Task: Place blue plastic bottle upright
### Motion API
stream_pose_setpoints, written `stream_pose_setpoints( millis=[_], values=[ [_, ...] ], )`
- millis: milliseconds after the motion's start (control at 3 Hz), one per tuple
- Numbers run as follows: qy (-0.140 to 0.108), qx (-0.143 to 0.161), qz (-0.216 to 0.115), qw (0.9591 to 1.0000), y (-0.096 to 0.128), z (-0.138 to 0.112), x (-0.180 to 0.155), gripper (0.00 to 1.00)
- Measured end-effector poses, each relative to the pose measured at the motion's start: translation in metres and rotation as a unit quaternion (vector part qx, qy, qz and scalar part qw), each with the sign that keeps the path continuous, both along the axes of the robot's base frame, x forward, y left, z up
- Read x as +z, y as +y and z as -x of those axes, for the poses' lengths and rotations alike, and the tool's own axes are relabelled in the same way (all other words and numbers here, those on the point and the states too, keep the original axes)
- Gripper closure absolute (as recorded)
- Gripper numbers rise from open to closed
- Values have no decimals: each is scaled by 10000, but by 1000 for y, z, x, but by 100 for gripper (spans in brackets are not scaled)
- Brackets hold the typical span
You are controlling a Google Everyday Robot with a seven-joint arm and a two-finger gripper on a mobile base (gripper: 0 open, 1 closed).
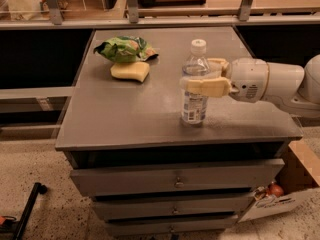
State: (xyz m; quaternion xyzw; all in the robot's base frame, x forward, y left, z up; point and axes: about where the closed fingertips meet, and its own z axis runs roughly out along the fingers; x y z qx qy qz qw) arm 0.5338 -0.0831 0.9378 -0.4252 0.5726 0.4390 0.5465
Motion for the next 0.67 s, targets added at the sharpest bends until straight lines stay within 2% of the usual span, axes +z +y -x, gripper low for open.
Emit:
stream_pose_setpoints(
  millis=[667],
  values=[
    [-16, 12, -139, 9999, -1, 2, -12, 36]
  ],
)
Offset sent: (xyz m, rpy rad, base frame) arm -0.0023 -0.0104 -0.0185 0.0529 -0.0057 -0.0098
